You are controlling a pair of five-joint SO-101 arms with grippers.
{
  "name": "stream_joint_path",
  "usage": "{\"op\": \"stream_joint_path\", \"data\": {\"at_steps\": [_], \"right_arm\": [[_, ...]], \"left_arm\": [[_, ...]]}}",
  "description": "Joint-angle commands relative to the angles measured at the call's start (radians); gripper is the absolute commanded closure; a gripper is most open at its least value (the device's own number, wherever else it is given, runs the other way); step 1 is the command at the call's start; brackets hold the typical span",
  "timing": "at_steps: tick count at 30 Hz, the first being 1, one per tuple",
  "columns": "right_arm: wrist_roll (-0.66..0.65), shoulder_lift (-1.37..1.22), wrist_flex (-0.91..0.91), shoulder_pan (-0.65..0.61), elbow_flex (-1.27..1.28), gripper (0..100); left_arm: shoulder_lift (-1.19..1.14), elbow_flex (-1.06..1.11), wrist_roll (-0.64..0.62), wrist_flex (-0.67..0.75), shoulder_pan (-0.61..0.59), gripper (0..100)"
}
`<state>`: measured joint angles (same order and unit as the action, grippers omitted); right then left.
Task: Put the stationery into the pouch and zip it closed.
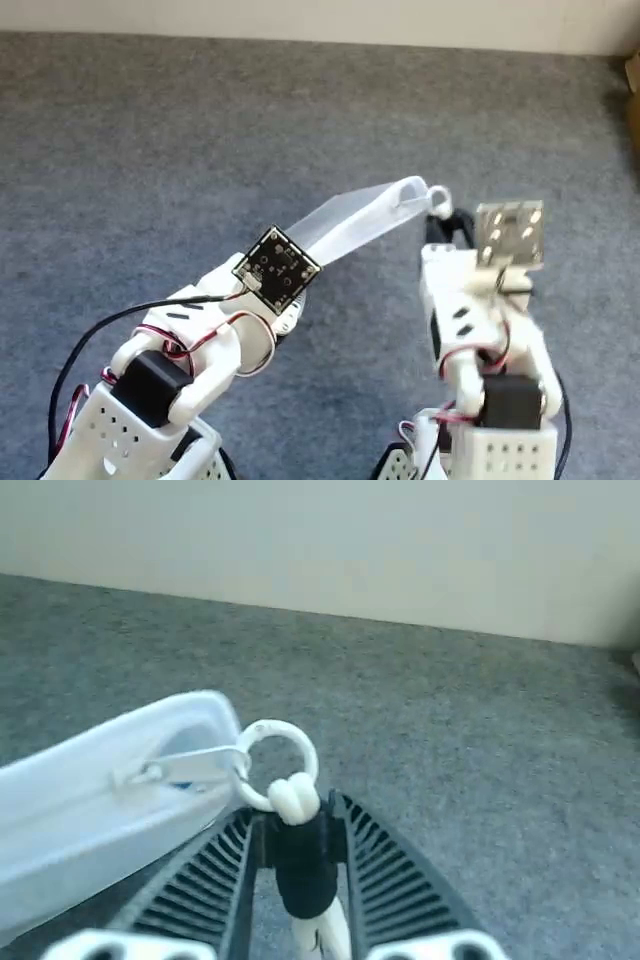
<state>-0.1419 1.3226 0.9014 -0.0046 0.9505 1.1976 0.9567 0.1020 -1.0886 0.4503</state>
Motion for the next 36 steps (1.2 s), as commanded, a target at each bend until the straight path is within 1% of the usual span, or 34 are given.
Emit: {"op": "stream_joint_path", "data": {"at_steps": [1, 9, 15, 17, 19, 21, 24, 33, 36], "right_arm": [[-0.006, -0.226, -0.068, 0.151, -0.154, 99.4], [-0.006, -0.435, -0.076, 0.252, -0.265, 99.4], [-0.012, -0.394, -0.071, 0.254, -0.26, 99.1], [-0.009, -0.354, -0.062, 0.251, -0.246, 96.9], [-0.008, -0.312, -0.019, 0.245, -0.208, 91.8], [-0.008, -0.26, 0.036, 0.213, -0.173, 85.9], [-0.008, -0.16, 0.11, 0.177, -0.096, 80.2], [-0.012, 0.26, 0.122, 0.067, 0.286, 79.6], [-0.012, 0.432, 0.122, 0.024, 0.415, 79.6]], "left_arm": [[-0.004, 0.001, -0.011, -0.017, -0.025, 99], [-0.004, 0.001, -0.011, -0.017, -0.025, 99], [-0.004, 0.001, -0.011, -0.017, -0.025, 99], [-0.004, 0.001, -0.011, -0.017, -0.025, 99], [-0.004, 0.001, -0.011, -0.017, -0.025, 99], [-0.004, 0.001, -0.011, -0.017, -0.025, 99], [-0.004, 0.002, -0.011, -0.014, -0.025, 99], [-0.004, 0.028, -0.011, -0.009, -0.025, 99], [-0.004, 0.065, -0.011, 0.038, -0.025, 99]]}}
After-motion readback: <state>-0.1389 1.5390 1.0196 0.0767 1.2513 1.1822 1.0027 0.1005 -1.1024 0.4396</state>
